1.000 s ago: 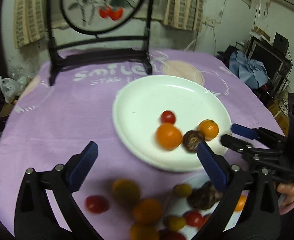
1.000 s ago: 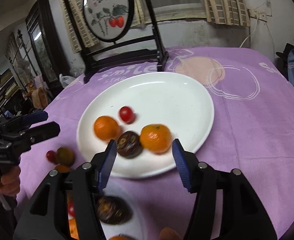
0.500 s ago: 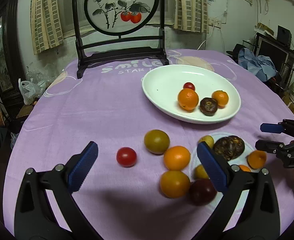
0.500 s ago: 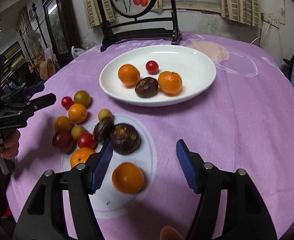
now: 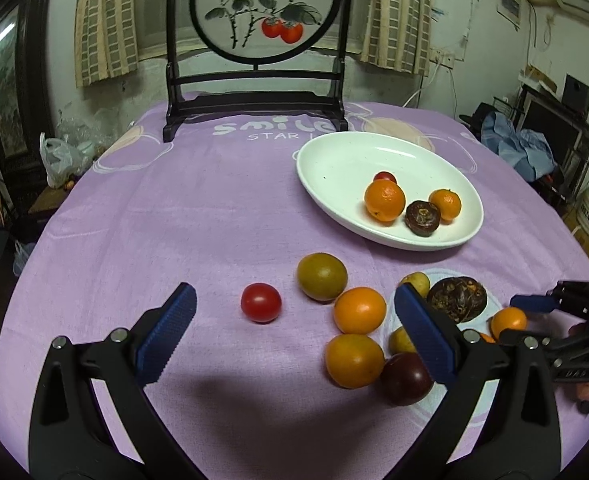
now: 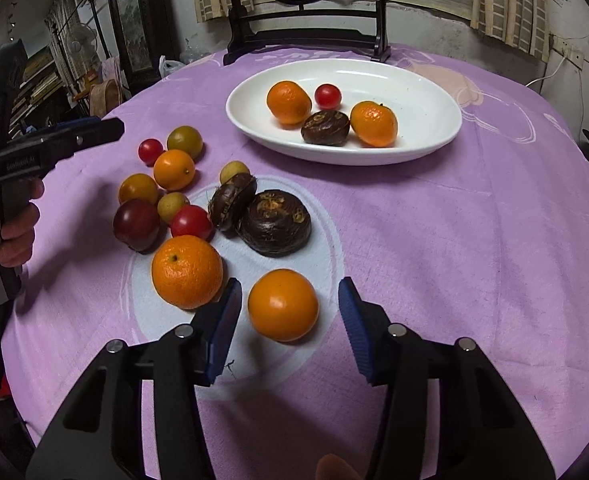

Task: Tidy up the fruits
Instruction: 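Grasp an orange with the right tool while the left tool grasps a tangerine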

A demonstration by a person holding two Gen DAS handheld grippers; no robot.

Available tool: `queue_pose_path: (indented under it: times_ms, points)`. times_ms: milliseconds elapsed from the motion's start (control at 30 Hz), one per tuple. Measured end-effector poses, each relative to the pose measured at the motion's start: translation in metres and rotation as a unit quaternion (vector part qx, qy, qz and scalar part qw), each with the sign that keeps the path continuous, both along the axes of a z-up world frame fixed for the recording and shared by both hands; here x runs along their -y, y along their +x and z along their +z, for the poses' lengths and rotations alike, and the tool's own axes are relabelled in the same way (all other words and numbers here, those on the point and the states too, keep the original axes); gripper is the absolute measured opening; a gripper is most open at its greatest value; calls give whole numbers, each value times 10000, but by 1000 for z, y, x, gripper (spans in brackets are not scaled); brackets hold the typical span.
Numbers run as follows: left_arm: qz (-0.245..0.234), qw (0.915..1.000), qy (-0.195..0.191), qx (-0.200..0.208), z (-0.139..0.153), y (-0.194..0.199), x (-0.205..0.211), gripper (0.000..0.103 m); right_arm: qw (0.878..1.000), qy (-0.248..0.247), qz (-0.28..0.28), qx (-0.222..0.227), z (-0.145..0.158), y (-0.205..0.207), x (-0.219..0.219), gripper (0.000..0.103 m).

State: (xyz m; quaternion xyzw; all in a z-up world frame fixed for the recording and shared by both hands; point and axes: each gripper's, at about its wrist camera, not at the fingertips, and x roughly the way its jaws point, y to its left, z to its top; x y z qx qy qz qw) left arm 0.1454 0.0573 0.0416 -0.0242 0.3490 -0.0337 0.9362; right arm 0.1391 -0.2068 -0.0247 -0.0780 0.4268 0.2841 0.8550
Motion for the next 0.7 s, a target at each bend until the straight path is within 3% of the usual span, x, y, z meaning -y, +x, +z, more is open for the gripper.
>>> queue_pose_path:
  times_ms: [200,300,467,567,700]
  points:
    - [18,10000,-45,24,1,-3,-1,101,9999,-154,33,53,-5,-1,-4,47]
    - [-1,10000,0,39,1,-5,1,101,9998,-161,72,39,-6,-1,-5,37]
    - [-141,9999,-14,-5,-1,-7,5,101,10000,11,2,1,-2,1,1,36]
    - [-830,9963,-187,-140,-2,-14,21,101,9986,408,-333,-5,8,7,18,36]
    - [-1973,9802,92,-122,-6,-37,65,95,9952,626,-743,-70,11,15,35,36]
